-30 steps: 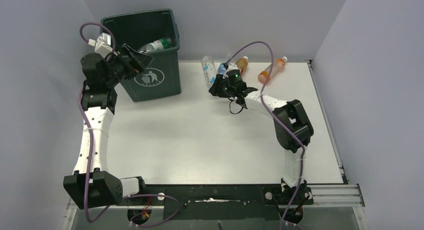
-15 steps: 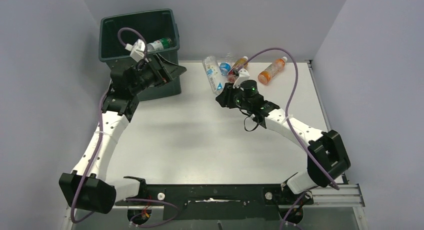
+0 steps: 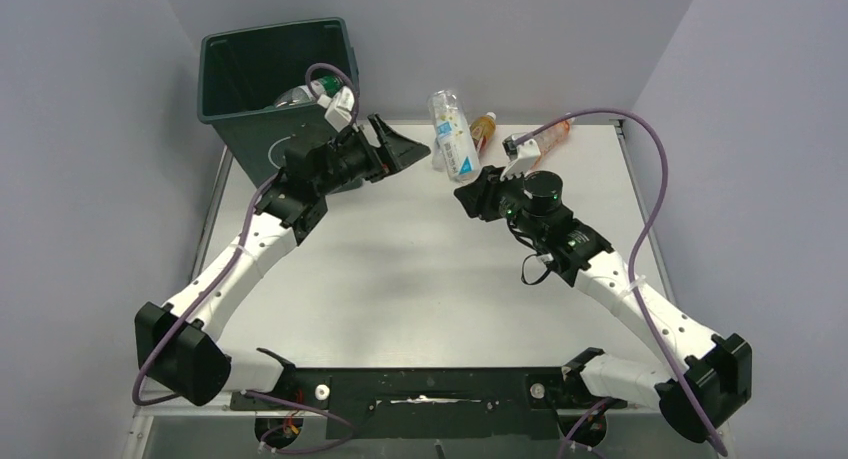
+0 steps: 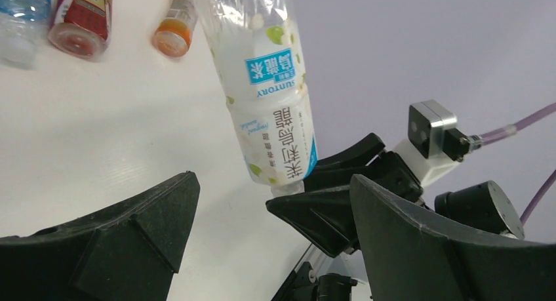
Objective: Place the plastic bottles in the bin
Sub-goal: Place the plastic bottle in the trash bin.
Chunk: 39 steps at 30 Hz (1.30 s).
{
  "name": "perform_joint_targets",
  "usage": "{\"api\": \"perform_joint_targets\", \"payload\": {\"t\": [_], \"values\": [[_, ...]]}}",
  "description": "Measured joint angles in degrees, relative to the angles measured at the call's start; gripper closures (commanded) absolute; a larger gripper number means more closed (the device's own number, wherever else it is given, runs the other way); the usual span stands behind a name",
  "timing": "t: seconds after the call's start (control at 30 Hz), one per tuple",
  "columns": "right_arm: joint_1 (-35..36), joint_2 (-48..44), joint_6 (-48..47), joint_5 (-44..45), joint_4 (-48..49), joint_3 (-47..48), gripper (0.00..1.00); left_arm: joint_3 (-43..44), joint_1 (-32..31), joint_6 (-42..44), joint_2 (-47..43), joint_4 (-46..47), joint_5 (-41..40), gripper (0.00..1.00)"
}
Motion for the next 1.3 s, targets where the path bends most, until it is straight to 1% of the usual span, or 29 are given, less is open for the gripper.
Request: {"api": "perform_joint_targets", "payload": {"t": [0.17,0.3,0.53,0.73,0.77,0.87,0.97,1.07,1.1,1.13,1.23,1.3], "values": [[0.9,-3.9,-0.7,0.2,-1.4,-0.1,0.77,0.0,-3.5,-1.7,2.4,3.2,-3.0,0.14],[2.1,-5.3,-1.2,0.3,-2.1,-0.2,0.77,0.0,-5.1,-2.9,4.1,5.9,-4.4,0.14],[4.9,-6.1,-1.6,0.5,-3.4,-0.2,0.77,0.0,-6.8,-3.3,6.9,7.9,-6.1,0.14],[6.2,-6.2,-1.8,0.7,-3.9,-0.3,0.77,0.0,-7.2,-3.5,7.2,8.7,-7.1,0.14],[6.5,-6.2,-1.8,0.7,-3.9,-0.3,0.77,0.0,-7.2,-3.4,7.2,8.7,-7.3,0.15],[6.6,-6.2,-1.8,0.8,-3.9,-0.3,0.77,0.0,-7.2,-3.0,7.2,8.7,-7.6,0.25],[6.8,-6.2,-1.8,0.8,-3.9,-0.3,0.77,0.1,-7.2,-2.7,7.2,8.7,-7.9,0.39],[6.9,-6.2,-1.8,0.8,-3.9,-0.5,0.77,0.3,-7.3,-2.7,7.2,8.7,-8.0,0.47],[7.0,-6.2,-1.8,0.9,-3.9,-0.5,0.76,0.4,-7.3,-2.6,7.2,8.6,-8.0,0.48],[7.0,-6.2,-1.8,0.9,-3.9,-0.5,0.71,0.4,-7.4,-2.6,7.2,8.6,-8.0,0.49],[7.2,-6.1,-1.8,1.2,-4.0,-0.5,0.51,0.5,-7.4,-2.4,7.2,8.2,-8.1,0.51],[7.2,-5.9,-1.6,1.2,-3.9,-0.5,0.31,0.9,-7.4,-1.4,7.2,7.4,-8.4,0.52]]}}
